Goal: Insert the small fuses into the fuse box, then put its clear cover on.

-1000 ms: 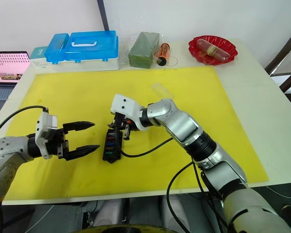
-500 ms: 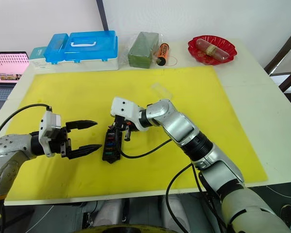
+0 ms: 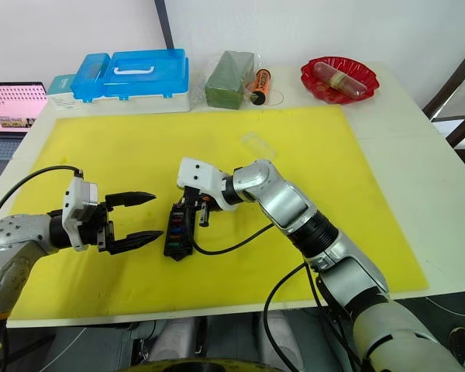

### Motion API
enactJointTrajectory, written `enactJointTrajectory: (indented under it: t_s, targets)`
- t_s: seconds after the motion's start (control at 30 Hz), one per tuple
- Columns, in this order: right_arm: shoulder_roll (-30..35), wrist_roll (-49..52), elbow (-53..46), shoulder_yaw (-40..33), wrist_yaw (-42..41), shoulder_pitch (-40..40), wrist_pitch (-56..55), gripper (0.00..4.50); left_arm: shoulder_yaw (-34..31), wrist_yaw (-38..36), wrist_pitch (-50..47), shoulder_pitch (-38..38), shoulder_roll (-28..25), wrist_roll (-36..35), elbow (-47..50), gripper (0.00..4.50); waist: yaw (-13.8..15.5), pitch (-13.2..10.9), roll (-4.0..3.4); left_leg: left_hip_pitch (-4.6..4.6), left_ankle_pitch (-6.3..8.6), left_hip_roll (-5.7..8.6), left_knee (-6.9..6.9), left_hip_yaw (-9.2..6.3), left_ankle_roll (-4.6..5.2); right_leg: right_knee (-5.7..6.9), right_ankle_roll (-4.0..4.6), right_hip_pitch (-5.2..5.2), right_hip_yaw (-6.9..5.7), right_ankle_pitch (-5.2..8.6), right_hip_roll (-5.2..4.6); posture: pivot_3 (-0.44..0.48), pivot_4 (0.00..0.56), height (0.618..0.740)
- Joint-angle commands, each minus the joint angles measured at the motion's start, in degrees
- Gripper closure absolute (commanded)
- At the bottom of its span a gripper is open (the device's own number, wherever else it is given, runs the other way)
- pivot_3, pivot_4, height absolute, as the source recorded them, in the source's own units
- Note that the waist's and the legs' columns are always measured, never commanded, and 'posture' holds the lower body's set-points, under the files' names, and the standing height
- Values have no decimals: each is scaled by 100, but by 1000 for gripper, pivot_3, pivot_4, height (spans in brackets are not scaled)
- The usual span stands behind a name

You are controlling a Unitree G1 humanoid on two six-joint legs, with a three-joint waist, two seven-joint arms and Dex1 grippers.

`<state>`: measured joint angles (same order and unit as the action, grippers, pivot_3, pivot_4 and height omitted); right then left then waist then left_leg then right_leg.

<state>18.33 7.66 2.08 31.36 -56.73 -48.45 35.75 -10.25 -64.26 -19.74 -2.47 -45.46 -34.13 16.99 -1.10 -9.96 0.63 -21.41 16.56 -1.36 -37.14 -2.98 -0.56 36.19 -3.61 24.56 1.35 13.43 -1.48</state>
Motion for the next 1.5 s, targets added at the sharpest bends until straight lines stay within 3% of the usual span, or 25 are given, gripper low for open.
enactJointTrajectory:
  t_s: [0.03,1.5]
  targets:
    - [-52,-78,47,-39,-102,-99,-204,4474,-103,-39,86,3,-65,20,67,0,0,0,0,0,0,0,0,0,0,0,0,0,0,0,0,0,150,740]
    - [-185,-282,647,-112,-460,-159,-476,4474,-28,-130,314,-71,-10,148,-174,0,-1,0,0,2,0,0,0,0,0,1,1,0,0,-1,0,0,150,740]
